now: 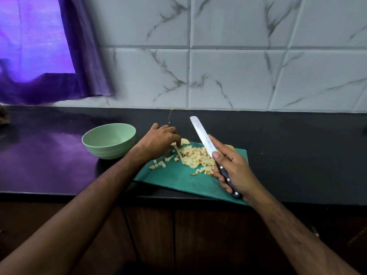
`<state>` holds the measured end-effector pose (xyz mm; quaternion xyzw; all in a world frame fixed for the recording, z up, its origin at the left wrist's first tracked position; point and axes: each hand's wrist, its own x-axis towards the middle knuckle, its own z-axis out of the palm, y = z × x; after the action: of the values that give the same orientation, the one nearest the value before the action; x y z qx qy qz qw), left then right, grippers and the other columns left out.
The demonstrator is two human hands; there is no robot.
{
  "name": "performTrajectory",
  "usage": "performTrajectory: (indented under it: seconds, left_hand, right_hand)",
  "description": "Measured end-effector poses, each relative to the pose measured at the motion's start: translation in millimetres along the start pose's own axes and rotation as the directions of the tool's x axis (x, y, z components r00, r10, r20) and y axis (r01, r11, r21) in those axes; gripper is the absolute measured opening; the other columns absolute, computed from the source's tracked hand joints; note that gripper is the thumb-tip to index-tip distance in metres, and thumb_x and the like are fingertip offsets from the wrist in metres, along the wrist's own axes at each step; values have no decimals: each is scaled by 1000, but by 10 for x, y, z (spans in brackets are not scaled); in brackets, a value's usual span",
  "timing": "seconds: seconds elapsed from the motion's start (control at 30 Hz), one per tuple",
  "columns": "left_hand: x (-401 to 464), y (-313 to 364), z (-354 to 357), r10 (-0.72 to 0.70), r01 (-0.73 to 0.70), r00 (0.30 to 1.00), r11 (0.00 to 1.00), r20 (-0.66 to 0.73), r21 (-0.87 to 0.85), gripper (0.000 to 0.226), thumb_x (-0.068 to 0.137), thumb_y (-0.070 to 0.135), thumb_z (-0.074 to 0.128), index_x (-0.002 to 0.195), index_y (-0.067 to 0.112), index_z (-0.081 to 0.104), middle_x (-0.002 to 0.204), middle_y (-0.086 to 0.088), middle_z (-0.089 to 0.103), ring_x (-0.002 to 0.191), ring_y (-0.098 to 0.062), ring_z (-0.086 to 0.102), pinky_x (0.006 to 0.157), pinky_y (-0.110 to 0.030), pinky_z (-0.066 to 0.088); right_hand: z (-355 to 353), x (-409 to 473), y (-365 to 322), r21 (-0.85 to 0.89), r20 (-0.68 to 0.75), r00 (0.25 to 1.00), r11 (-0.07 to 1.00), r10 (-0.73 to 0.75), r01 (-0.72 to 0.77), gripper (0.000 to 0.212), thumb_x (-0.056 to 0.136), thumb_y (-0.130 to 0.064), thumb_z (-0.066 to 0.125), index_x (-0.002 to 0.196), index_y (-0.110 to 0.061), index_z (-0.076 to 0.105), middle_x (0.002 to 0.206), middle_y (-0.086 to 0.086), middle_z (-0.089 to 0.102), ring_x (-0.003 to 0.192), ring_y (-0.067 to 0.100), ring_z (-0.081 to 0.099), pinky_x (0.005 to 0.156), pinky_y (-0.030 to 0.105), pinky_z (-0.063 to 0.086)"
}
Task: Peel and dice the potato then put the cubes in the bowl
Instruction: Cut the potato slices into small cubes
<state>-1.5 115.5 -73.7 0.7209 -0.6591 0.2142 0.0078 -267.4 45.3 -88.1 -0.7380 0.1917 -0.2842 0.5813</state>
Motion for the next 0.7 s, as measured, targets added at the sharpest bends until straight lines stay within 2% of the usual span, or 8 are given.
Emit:
performTrajectory:
  seconds: [0.13,0.2,0.3,0.47,0.53,0.6,0.7]
  left_hand:
    - [-21,-18,8,42,-42,999,998,-2,48,23,97,24,64,113,40,65,112,9,56,105,-15,55,78,-33,22]
    - [-71,-41,-21,82,-77,995,992,-52,101,19,95,21,66,107,37,65,107,9,57,98,-16,56,76,-33,25]
    - [-168,-99,-100,130,-106,981,981,-142,164,27,87,6,60,103,28,64,101,3,58,90,-22,56,74,-36,29]
    - [-352,-234,-262,97,-54,949,988,-301,147,23,86,11,67,105,24,63,99,1,61,88,-25,58,72,-38,30]
    - [-462,-239,-329,13,11,935,998,-354,64,16,91,14,68,103,23,63,98,2,62,88,-26,59,73,-39,32]
    - [-603,-218,-368,-135,89,900,988,-414,-129,9,93,15,68,99,19,62,94,2,62,86,-25,61,73,-41,38]
    - [-895,-150,-301,-304,123,856,906,-419,-405,9,89,11,69,90,13,61,81,2,61,72,-20,58,66,-38,45]
  right_hand:
    - [-14,13,-1,22,17,1000,1000,8,-8,46,109,-26,45,145,-55,45,59,7,45,35,15,32,33,19,29]
    - [-23,16,-4,26,11,1000,1000,8,-8,46,109,-26,45,144,-55,46,60,7,46,35,15,32,32,19,30]
    - [-28,23,1,30,16,1000,999,12,-13,46,109,-26,45,143,-56,47,61,7,46,36,16,32,35,21,31]
    - [-1,18,-12,2,46,999,1000,28,-28,46,109,-26,45,143,-58,46,57,6,45,37,17,33,39,24,31]
    - [20,12,-22,-29,52,998,999,33,-31,47,109,-26,46,143,-58,46,57,6,46,38,19,33,40,25,33]
    - [46,14,-43,-96,57,997,994,50,-44,47,109,-27,46,144,-58,44,57,6,48,38,19,36,42,27,34]
    - [124,8,-137,-354,102,992,935,68,-28,50,109,-29,45,149,-56,36,55,1,54,38,16,44,39,28,40]
